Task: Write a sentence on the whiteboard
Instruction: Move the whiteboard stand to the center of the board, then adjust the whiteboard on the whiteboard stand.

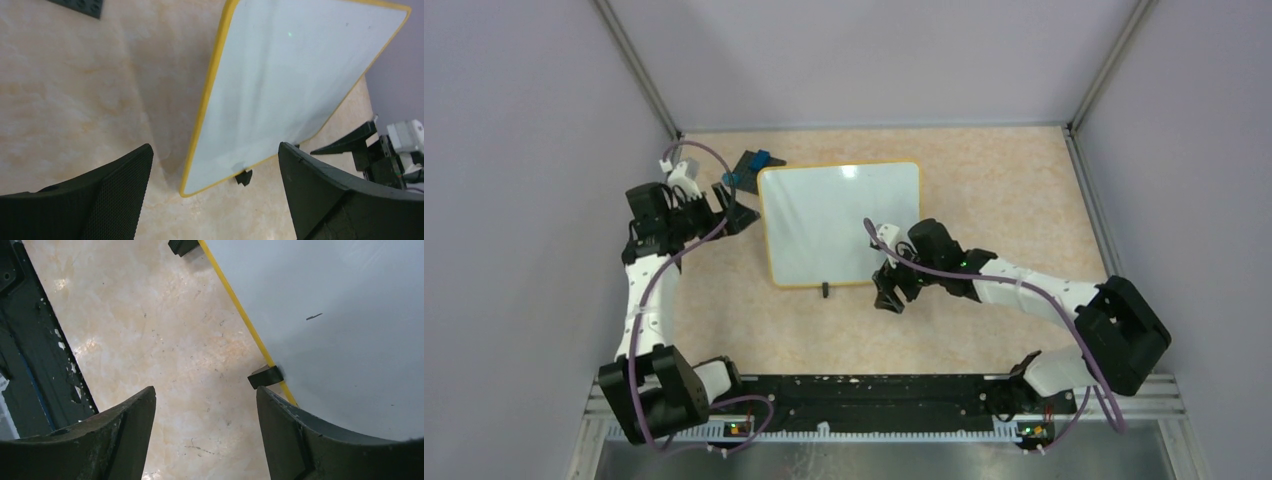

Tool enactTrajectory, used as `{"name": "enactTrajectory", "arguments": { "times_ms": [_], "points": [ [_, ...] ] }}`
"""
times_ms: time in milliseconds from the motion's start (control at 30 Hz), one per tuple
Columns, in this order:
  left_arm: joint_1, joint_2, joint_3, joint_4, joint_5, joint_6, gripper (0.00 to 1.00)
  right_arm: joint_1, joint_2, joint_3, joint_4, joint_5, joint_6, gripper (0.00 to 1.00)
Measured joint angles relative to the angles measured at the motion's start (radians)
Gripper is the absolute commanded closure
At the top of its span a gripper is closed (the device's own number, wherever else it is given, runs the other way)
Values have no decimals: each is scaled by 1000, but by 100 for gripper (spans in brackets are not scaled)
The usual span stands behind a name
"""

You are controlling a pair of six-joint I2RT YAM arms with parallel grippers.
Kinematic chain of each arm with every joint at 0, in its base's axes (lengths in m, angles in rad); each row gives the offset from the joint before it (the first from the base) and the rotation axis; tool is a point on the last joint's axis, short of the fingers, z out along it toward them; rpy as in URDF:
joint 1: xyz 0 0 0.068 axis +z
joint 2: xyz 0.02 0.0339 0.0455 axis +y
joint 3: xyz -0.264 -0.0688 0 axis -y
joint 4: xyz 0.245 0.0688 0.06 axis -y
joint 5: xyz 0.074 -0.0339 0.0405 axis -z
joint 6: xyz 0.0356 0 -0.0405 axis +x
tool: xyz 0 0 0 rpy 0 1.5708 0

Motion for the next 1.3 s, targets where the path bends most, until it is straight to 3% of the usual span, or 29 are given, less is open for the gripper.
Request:
{"name": "enactTrajectory", "arguments": {
  "times_ms": [200,567,867,1300],
  "points": [
    [-3,5,-193,161,97,-48,1,-12,-16,10,-40,-16,-23,38],
    [-115,97,-278,394,99,-154,1,-49,-34,16,-81,-54,-24,46],
    [-239,125,-287,464,53,-183,1,-50,-35,16,-92,-66,-33,49],
    [-296,143,-323,491,30,-203,1,-49,-29,14,-71,19,-39,73]
  ]
}}
